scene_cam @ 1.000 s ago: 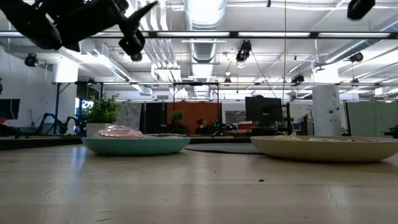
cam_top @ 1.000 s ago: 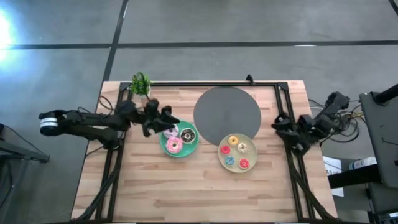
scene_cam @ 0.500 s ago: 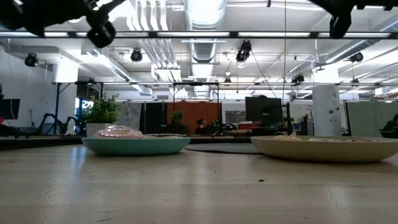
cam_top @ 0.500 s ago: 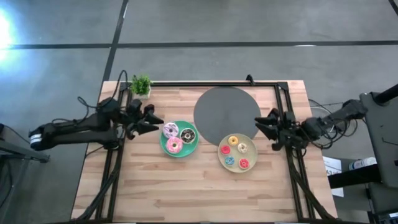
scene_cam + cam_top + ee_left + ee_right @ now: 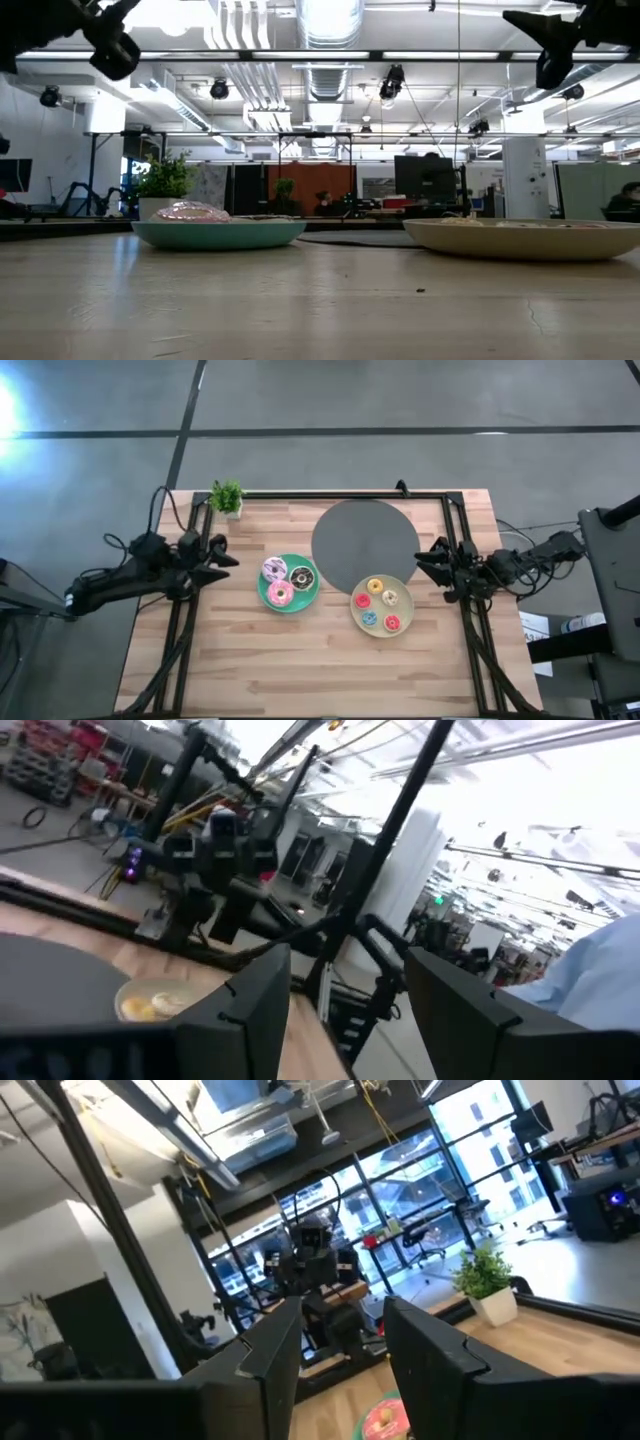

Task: Pick & Place donuts
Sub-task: Return to Home Position

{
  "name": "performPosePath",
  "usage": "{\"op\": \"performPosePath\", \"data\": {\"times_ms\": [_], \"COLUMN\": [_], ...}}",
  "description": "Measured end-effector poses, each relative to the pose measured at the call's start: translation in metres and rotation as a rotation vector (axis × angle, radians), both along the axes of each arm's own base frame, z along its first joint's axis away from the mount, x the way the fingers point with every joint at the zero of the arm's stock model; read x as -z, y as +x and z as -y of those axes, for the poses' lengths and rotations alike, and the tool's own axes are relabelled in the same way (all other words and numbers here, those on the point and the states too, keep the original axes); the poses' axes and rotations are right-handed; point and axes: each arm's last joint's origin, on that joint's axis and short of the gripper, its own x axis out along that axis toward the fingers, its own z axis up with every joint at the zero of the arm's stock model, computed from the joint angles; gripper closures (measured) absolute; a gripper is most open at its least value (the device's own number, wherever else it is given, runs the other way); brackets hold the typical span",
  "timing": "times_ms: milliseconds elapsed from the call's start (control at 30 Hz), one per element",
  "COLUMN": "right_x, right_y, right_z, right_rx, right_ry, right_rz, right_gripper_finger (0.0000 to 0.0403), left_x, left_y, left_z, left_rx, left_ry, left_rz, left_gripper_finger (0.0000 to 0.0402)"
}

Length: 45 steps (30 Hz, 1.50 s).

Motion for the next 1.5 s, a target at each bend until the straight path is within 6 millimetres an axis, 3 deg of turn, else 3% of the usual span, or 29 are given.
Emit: {"op": "performPosePath", "data": {"times_ms": [200, 367, 500, 700, 1000, 1333, 1500], "right_x": [0.007, 0.026, 0.041, 0.051, 0.053, 0.051, 0.048], "right_y": [-0.002, 0.001, 0.002, 0.004, 0.004, 0.003, 0.001], "right_z": [0.001, 0.002, 0.002, 0.001, 0.001, 0.002, 0.013], "right_rx": [0.029, 0.166, 0.216, 0.203, 0.197, 0.204, 0.307], "right_ry": [-0.091, -0.330, -0.484, -0.601, -0.615, -0.606, -0.572], "right_rz": [-0.021, -0.152, -0.238, -0.339, -0.362, -0.347, -0.338], "right_gripper_finger": [0.0264, 0.0262, 0.0268, 0.0274, 0.0275, 0.0275, 0.0275], "left_x": [0.024, 0.063, 0.079, 0.082, 0.081, 0.082, 0.081], "left_y": [-0.005, 0.002, 0.005, 0.009, 0.007, 0.007, 0.006], "left_z": [0.002, -0.001, -0.002, 0.000, 0.019, 0.019, 0.019], "left_rx": [-0.001, -0.021, -0.028, -0.016, 0.180, 0.179, 0.179], "left_ry": [0.016, -0.075, -0.161, -0.165, -0.135, -0.134, -0.133], "left_rz": [0.075, -0.018, -0.200, -0.240, -0.215, -0.203, -0.193], "left_gripper_finger": [0.0229, 0.0229, 0.0229, 0.0229, 0.0229, 0.0229, 0.0229]}}
